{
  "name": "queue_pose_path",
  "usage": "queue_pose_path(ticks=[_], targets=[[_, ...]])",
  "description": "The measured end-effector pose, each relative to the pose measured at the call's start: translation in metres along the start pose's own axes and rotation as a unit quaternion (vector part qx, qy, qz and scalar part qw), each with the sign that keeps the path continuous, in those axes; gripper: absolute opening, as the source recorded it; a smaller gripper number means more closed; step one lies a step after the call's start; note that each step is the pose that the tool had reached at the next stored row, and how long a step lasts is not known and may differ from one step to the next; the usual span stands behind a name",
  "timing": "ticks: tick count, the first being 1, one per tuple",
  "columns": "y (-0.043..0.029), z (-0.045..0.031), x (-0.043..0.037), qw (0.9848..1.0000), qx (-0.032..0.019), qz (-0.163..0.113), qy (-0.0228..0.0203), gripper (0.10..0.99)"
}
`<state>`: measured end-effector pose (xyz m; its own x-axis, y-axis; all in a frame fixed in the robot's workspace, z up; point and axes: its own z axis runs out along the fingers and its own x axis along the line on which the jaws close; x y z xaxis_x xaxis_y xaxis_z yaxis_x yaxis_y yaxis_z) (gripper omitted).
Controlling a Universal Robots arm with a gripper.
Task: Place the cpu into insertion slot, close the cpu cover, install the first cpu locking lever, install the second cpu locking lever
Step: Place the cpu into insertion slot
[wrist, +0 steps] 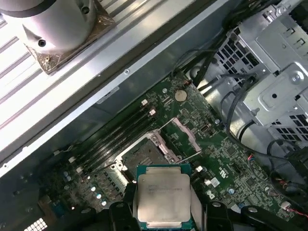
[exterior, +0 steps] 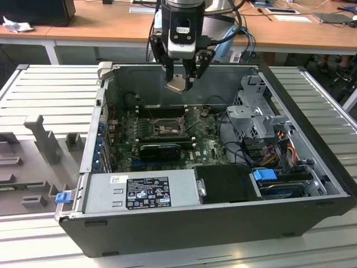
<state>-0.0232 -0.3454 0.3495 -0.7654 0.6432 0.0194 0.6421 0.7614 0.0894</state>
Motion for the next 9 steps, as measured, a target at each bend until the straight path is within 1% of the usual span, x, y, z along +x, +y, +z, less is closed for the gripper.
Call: queue_pose_path(ticks=[2, 3, 4, 6, 9], targets=[[-0.0006, 0.0062, -0.0001, 0.9994, -0.0006, 0.033, -0.003, 0.529], [-0.0009, 0.0094, -0.0002, 0.9986, -0.001, 0.053, -0.0047, 0.529], [-0.0009, 0.0105, -0.0002, 0.998, -0.0012, 0.062, -0.0056, 0.529], [-0.0012, 0.0119, -0.0001, 0.9969, -0.0014, 0.078, -0.007, 0.529], [-0.0028, 0.0122, 0.0018, 0.9964, -0.0016, 0.085, -0.0077, 0.529]])
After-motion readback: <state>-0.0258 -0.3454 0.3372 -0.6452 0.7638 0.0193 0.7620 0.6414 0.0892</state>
